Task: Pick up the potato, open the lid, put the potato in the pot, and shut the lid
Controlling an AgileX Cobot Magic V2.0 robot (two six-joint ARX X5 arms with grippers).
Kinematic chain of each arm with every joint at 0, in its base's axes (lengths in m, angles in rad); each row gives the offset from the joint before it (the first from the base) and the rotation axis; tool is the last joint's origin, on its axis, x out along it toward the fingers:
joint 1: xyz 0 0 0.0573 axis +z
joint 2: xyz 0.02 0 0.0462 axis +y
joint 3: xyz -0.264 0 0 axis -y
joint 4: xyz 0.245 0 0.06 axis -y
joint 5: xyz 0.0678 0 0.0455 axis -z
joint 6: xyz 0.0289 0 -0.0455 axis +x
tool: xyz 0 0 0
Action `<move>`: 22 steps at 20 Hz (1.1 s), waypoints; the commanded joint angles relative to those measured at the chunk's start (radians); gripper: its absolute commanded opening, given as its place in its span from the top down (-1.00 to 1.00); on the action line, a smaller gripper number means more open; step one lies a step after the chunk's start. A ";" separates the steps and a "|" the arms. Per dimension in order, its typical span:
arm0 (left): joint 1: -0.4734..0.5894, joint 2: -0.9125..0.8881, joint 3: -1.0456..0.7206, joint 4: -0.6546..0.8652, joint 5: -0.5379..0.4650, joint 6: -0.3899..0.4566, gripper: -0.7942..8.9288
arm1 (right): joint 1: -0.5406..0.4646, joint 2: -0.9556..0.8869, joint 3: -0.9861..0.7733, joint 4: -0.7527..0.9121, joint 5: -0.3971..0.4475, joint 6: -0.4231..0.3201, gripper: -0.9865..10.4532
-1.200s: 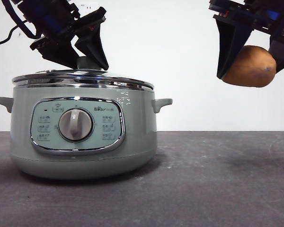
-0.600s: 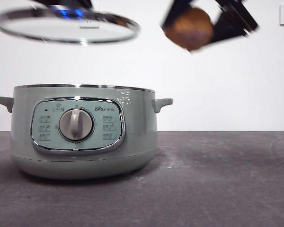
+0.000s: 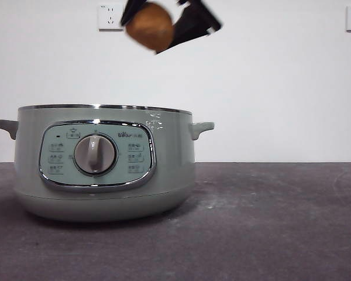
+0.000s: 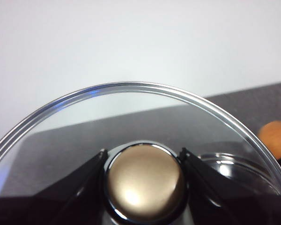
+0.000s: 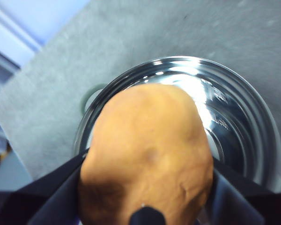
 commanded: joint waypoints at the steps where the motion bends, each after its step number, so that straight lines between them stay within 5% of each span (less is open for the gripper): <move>1: 0.001 -0.059 0.019 0.018 -0.026 0.012 0.85 | 0.016 0.129 0.135 -0.047 0.003 -0.047 0.85; 12: 0.001 -0.090 0.019 -0.076 -0.026 0.011 0.85 | 0.112 0.451 0.274 -0.086 0.231 -0.206 0.85; 22: 0.001 -0.081 0.019 -0.087 -0.025 0.011 0.85 | 0.121 0.511 0.274 -0.155 0.257 -0.256 0.80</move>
